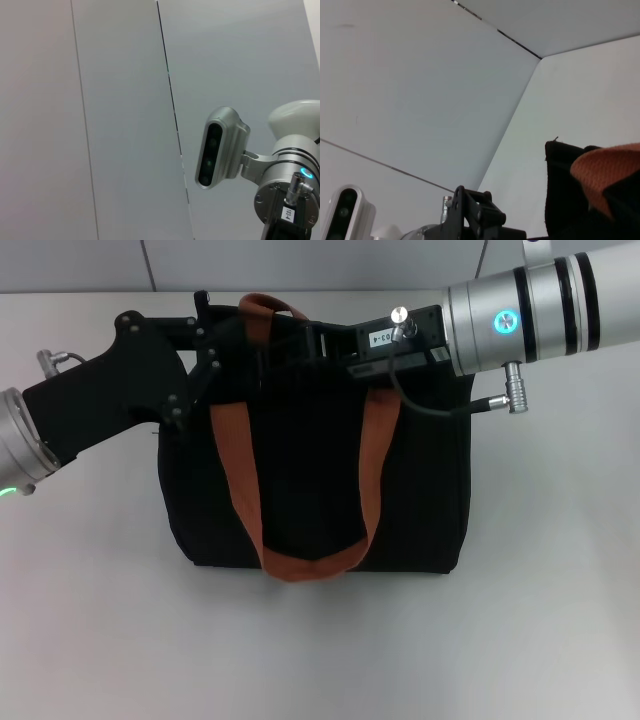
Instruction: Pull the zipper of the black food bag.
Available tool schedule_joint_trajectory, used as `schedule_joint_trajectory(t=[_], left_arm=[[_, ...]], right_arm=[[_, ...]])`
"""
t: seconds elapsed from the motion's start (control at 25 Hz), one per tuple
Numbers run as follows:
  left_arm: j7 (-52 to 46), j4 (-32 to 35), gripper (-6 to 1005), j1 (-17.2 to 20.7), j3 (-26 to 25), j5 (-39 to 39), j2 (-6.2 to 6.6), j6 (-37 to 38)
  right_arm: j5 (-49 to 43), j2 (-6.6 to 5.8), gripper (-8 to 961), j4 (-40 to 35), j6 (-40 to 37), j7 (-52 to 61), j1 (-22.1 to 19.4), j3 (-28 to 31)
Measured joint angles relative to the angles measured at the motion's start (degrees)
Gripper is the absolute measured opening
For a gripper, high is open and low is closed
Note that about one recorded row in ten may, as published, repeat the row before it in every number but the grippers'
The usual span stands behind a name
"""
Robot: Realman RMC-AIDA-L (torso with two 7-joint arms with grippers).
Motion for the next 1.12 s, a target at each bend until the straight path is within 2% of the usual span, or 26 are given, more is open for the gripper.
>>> schedule_joint_trajectory(t=[0.16, 0.36, 0.48, 0.68, 1.12], left_arm=[[0.0, 0.0, 42, 0.3, 0.0, -0.4, 0.10, 0.0], [0.0, 0.2, 42, 0.5, -0.2, -0.4, 0.15, 0.0], [0.0, 0.2, 43, 0.6, -0.5, -0.4, 0.16, -0.1], [0.0, 0.3, 44, 0.8, -0.6, -0.4, 0.19, 0.0], [0.0, 0.4, 46, 0.8, -0.6, -0.4, 0.20, 0.3]], right_arm=[[0.0, -0.01, 410, -0.1, 0.1, -1.5, -0.1, 0.0], [0.0, -0.01, 219, -0.1, 0.1, -2.6, -0.2, 0.0], [0.0, -0.01, 162, -0.1, 0.2, -3.2, -0.2, -0.2], [0.1, -0.01, 131, -0.1, 0.3, -3.5, -0.5, -0.1], [0.5, -0.01, 130, 0.4, -0.1, -3.5, -1.1, 0.1]])
